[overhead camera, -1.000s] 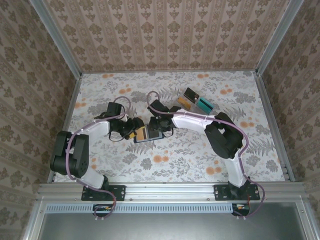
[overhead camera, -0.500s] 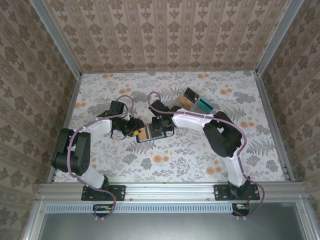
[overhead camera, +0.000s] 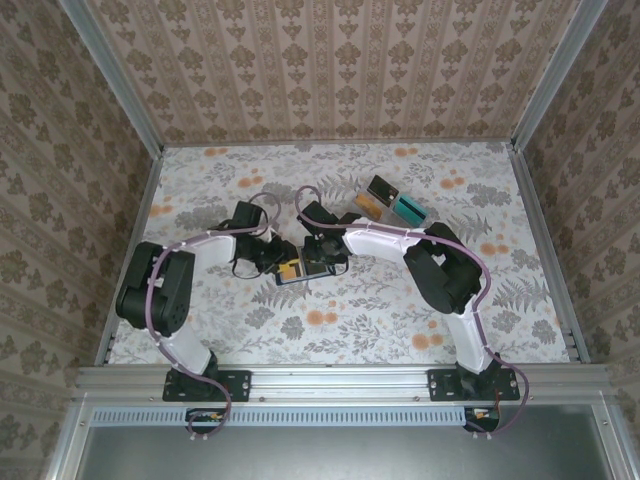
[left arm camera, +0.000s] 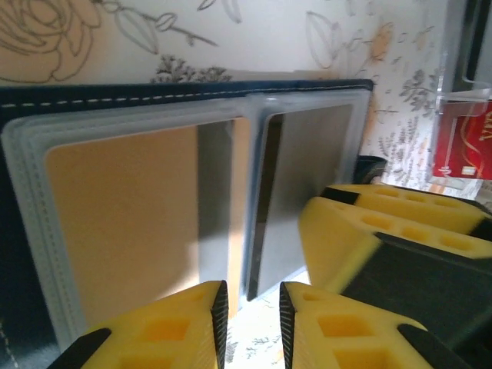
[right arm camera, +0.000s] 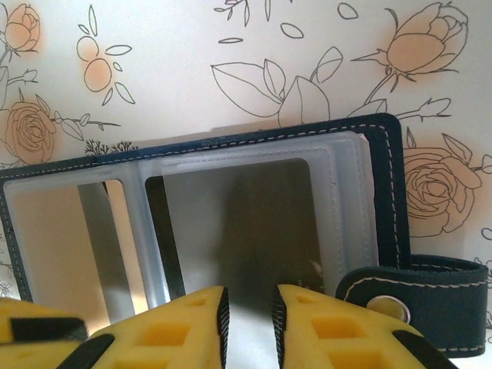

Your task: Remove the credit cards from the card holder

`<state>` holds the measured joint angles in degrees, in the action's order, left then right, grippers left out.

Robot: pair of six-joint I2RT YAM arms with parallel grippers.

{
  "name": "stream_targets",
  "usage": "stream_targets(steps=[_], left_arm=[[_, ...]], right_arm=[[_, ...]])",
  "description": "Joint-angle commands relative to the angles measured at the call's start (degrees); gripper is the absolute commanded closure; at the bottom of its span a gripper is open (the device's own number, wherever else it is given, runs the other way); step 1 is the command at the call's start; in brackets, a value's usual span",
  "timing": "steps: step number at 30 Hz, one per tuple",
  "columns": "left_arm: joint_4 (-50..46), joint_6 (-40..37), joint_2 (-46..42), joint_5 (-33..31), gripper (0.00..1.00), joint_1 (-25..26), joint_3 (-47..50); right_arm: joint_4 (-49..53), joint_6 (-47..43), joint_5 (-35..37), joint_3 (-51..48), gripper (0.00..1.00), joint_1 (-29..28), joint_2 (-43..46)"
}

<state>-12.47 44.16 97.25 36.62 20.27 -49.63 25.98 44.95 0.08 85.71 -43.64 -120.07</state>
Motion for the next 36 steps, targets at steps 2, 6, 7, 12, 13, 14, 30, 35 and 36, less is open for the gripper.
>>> stream_targets(steps=[2,6,7,12,13,14,30,35,36], left_arm=[[-3.53,-2.37,1.45,-2.73,0.74,0.21,-0.99],[-5.64,-4.18,1.19,-5.02,0.74,0.03,-0.09],[-5.61,-4.19,1.19,-4.98,0.74,0.03,0.13],[-4.90,-4.03,1.96,-4.94,0.75,-0.08,0.48],[-4.89,-4.07,2.06,-4.81,0.75,-0.06,0.35],[-4.86,-4.05,2.15,-4.73,0.76,-0.06,0.24],[-1.37,-4.56,-1.14,-0.15,0.76,0.16,-1.73],[1.38,-2.40,-0.33,2.34,0.76,0.46,-2.32],[1.78,-2.17,0.00,2.55,0.76,0.56,-2.51]], right_arm=[[3.37,-1.35,3.18,-0.49,0.73,0.39,0.35],[3.02,-1.65,2.85,-2.11,0.73,1.61,1.64],[3.03,-1.62,2.66,-2.42,0.73,1.87,1.68],[2.60,-1.63,3.14,-3.76,0.73,2.61,2.49],[2.51,-1.62,3.26,-3.87,0.73,2.70,2.66],[2.41,-1.64,3.30,-4.13,0.73,2.69,2.89],[0.72,-2.51,-1.84,-5.05,0.76,2.94,0.41],[-0.55,-1.89,-3.66,-5.92,0.76,3.36,0.38],[-0.79,-1.82,-3.99,-6.04,0.76,3.47,0.37]])
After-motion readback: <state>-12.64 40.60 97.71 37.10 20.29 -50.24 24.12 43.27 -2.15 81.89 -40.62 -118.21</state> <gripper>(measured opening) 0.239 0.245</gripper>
